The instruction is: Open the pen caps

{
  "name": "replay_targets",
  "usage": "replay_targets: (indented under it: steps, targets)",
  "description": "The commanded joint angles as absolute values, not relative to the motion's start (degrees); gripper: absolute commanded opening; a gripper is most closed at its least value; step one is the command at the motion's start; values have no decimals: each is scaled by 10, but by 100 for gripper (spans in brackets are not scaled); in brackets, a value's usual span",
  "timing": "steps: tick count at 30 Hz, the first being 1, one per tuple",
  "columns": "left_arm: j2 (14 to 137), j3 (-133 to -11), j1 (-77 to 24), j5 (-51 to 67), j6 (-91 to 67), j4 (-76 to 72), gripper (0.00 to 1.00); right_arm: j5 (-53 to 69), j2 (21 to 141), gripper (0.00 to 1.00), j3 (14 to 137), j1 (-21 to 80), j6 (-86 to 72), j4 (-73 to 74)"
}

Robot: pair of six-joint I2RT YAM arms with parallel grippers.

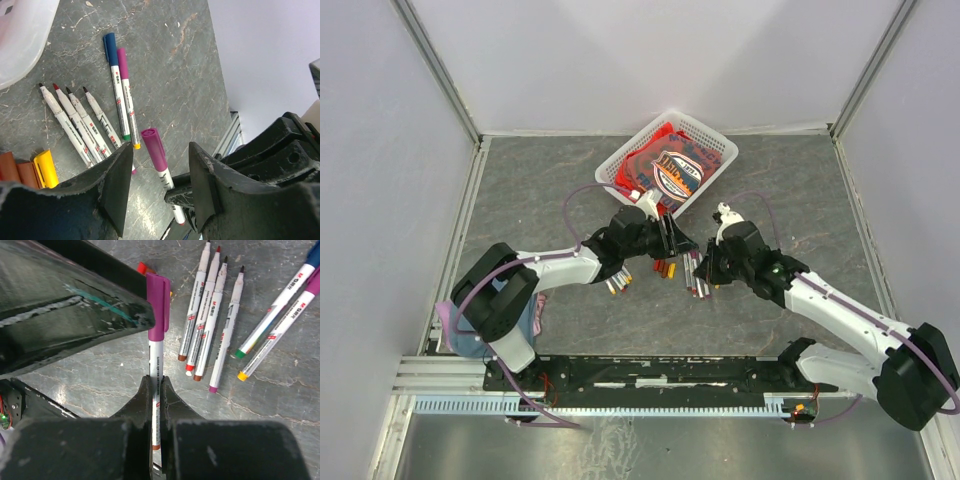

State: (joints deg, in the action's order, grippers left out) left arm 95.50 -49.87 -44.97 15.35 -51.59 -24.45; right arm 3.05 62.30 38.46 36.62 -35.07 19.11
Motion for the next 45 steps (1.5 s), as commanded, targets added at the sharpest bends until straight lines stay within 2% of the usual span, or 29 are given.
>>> replay_targets:
  steps: [1, 9, 17, 21, 23, 25, 26, 28, 32, 34, 45]
  targets:
    - [959, -505, -443, 167, -535, -274, 55, 50, 619, 1, 417, 375, -355, 153]
    - [956, -502, -440, 173, -540, -284, 51, 74, 634, 1, 421, 379, -366, 130]
    - [953, -485, -433, 190, -553, -315, 32, 85, 638, 1, 420, 379, -369, 114]
    - [960, -479, -432, 207, -561, -334, 29, 82, 636, 1, 420, 379, -368, 113]
    - [961, -475, -430, 213, -565, -344, 19, 80, 635, 1, 420, 379, -366, 114]
    - [960, -467, -429, 214, -569, -357, 5, 78, 633, 1, 419, 379, -364, 114]
    - [959, -464, -427, 214, -571, -361, 3, 76, 632, 1, 419, 379, -364, 114]
    - [955, -459, -426, 214, -571, -368, 3, 72, 629, 2, 418, 379, -363, 114]
    - [948, -451, -425, 214, -571, -378, 3, 68, 625, 23, 417, 378, -359, 111]
    - [948, -448, -423, 223, -578, -391, 3, 70, 628, 28, 417, 376, -358, 105]
    - [977, -430, -407, 276, -660, -520, 3, 127, 649, 29, 391, 350, -376, 41]
